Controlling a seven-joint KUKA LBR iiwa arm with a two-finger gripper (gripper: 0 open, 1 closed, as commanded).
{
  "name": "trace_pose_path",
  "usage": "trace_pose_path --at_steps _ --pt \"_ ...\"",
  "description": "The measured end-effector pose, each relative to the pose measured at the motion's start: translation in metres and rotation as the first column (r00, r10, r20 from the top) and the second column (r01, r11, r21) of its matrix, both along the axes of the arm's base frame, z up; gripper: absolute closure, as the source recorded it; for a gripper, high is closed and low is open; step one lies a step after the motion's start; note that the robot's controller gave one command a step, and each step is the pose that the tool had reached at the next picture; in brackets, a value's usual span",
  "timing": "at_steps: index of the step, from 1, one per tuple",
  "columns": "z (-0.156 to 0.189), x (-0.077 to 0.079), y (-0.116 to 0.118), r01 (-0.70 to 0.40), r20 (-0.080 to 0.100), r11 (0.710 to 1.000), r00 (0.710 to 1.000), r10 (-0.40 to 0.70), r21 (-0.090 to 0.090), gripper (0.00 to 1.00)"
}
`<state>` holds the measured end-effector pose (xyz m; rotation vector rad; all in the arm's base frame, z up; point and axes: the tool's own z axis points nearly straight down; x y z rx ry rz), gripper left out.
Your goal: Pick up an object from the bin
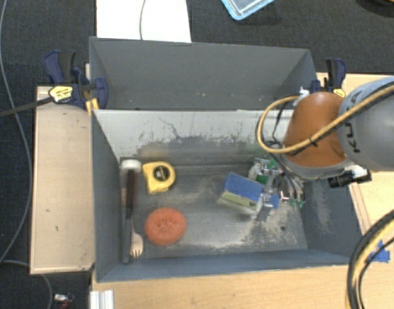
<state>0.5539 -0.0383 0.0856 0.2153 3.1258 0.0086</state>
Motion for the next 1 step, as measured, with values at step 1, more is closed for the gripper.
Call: trace_pose_path --at_steps 1 --pt "-0.0146 0.0282 0.004 -0.044 0.006 0.999 0.999 0.044 -0.004 1.0"
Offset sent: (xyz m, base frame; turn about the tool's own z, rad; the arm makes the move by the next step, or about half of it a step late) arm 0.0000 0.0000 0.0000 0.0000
